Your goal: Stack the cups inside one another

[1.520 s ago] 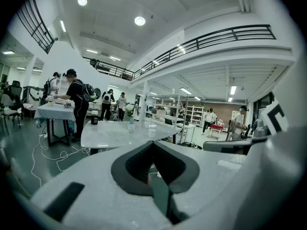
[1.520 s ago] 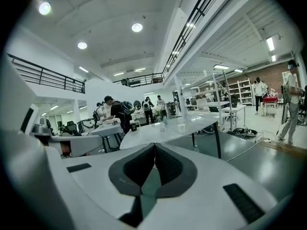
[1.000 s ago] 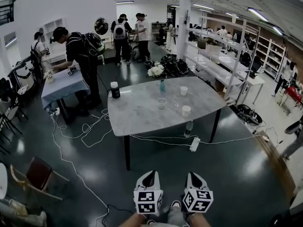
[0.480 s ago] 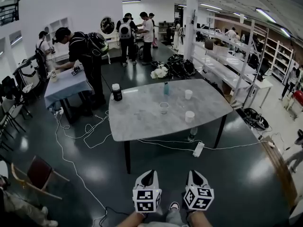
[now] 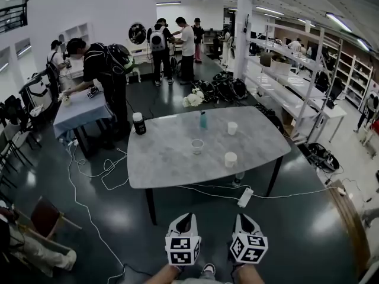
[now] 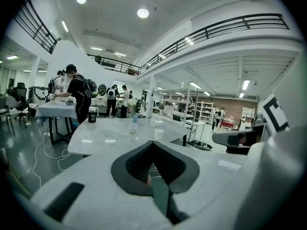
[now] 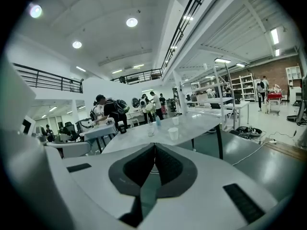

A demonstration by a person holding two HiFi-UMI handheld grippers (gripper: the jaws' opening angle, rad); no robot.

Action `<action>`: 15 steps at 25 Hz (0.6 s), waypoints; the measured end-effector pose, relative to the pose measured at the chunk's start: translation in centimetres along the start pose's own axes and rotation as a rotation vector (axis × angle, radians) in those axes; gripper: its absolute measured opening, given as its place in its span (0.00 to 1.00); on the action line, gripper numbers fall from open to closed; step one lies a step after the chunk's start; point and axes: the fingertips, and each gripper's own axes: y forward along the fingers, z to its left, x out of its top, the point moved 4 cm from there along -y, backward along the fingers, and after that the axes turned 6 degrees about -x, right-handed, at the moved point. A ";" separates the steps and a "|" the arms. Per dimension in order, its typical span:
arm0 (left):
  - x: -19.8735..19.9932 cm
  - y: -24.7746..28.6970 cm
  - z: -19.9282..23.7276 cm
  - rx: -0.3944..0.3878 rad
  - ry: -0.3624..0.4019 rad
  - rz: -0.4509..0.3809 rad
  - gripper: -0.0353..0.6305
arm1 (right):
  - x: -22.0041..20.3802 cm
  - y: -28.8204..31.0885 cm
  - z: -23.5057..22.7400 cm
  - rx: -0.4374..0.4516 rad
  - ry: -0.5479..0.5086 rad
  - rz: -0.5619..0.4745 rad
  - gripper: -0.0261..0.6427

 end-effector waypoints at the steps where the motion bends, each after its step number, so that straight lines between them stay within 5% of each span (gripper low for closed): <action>1: 0.1 0.7 -0.5 0.001 0.004 0.005 0.04 | 0.2 0.4 -0.7 0.001 0.002 0.005 0.05; 15: 0.9 7.9 -1.9 0.085 0.002 0.034 0.04 | 2.1 7.4 -5.9 0.071 0.007 0.045 0.05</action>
